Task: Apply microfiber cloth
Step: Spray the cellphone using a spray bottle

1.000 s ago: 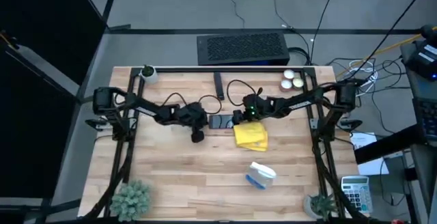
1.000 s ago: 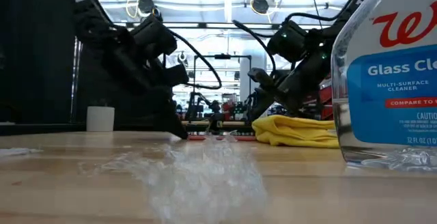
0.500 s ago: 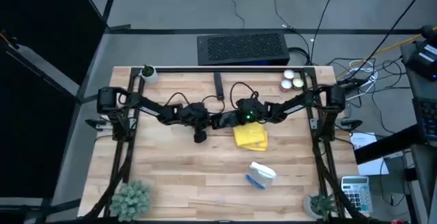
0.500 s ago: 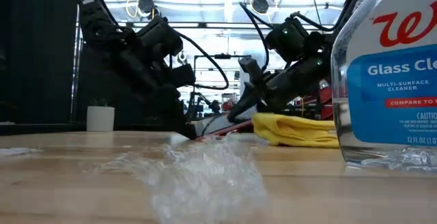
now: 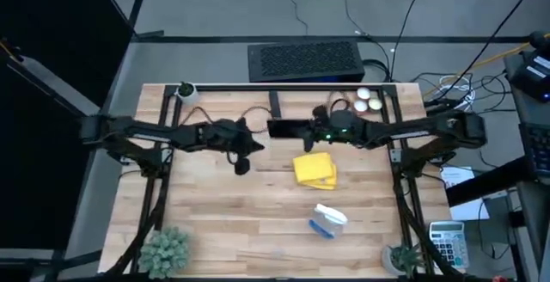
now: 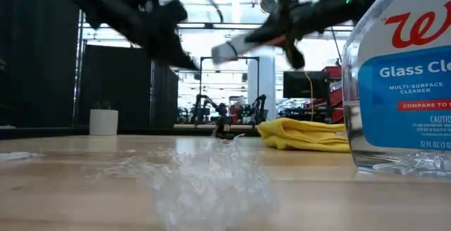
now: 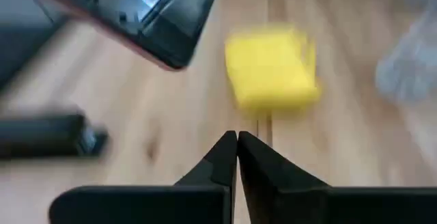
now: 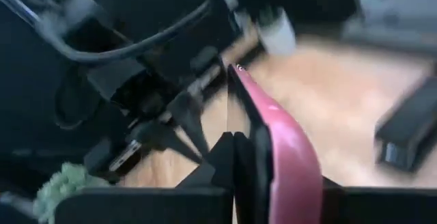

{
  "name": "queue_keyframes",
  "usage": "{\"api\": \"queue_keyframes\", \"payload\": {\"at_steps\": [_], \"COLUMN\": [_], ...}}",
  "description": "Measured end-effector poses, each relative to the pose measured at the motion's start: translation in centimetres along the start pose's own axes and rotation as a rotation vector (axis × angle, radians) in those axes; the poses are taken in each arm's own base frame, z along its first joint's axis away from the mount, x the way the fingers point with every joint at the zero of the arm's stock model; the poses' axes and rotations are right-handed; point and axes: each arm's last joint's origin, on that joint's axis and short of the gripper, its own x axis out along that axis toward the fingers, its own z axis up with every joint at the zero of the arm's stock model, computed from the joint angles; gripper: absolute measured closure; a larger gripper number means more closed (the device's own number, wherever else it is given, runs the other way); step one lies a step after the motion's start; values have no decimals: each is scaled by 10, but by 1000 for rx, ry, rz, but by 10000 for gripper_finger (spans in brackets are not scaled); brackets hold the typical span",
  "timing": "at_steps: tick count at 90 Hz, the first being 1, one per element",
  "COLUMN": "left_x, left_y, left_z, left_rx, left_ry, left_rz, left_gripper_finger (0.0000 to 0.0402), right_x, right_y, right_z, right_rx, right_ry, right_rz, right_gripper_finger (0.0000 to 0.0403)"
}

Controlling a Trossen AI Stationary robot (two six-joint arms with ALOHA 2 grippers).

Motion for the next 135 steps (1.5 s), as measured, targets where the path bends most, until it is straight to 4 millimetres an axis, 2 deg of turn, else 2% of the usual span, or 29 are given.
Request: {"api": "queue_keyframes", "payload": {"at_steps": [25, 40, 50, 69, 85, 104, 123, 135], "left_x": [-16, -19, -17, -3, 6, 5, 4, 4], "left_y": [2, 5, 3, 1, -1, -10, -9, -9], "left_z": [40, 63, 79, 99, 110, 117, 118, 118], "left_rx": [-93, -86, -84, -87, -104, -84, -56, -50], "left_ry": [-395, -546, -599, -621, -671, -805, -821, -824], "left_rz": [-22, -22, -38, -93, -113, -142, -101, -79], "left_gripper_finger": [395, 348, 297, 204, 165, 181, 234, 287], "right_x": [-38, -54, -54, -46, -41, -35, -31, -31], "right_y": [23, 34, 37, 45, 50, 49, 48, 49], "right_z": [43, 62, 63, 51, 48, 44, 40, 39], "right_rx": [-326, -410, -394, -371, -390, -416, -424, -441], "right_ry": [-284, -461, -481, -428, -479, -483, -460, -463], "right_rz": [101, 178, 253, 329, 355, 349, 348, 347], "right_gripper_finger": [395, 395, 395, 395, 395, 394, 394, 394]}}
